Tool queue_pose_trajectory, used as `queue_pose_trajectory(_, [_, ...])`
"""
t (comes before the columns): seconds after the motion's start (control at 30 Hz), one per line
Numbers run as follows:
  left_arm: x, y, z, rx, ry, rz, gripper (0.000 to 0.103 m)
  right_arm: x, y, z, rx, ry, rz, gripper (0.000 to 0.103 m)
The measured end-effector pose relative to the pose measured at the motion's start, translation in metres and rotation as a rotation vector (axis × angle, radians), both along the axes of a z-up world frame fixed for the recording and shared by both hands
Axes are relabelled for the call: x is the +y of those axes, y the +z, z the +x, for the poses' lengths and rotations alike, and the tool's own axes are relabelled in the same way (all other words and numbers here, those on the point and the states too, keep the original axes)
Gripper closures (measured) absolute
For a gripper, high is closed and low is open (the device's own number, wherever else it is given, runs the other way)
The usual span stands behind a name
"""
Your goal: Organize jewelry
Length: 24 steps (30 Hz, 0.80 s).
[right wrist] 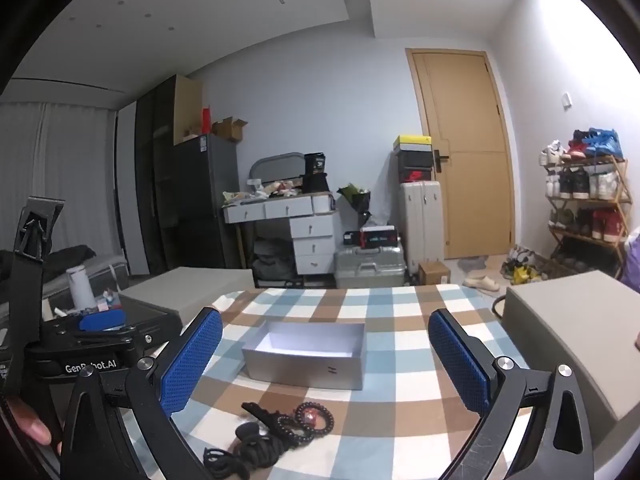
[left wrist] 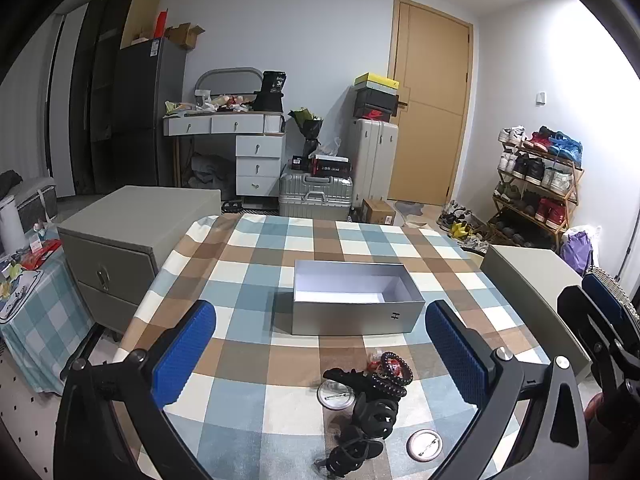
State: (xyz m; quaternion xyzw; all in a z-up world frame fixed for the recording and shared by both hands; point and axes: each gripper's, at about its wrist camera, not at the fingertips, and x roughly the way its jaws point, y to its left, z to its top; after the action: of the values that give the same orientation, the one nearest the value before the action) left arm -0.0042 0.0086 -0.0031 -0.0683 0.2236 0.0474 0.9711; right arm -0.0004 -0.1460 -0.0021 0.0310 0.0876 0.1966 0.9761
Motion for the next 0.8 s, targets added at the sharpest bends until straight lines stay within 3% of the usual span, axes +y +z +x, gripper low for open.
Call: queue_pose_trajectory(0.8, [-0.002,-0.01,0.004,0.027,-0.008,0.007,0.001,-0.002,0.005,-0.005,-0.018,-0.016,0.009,0.0])
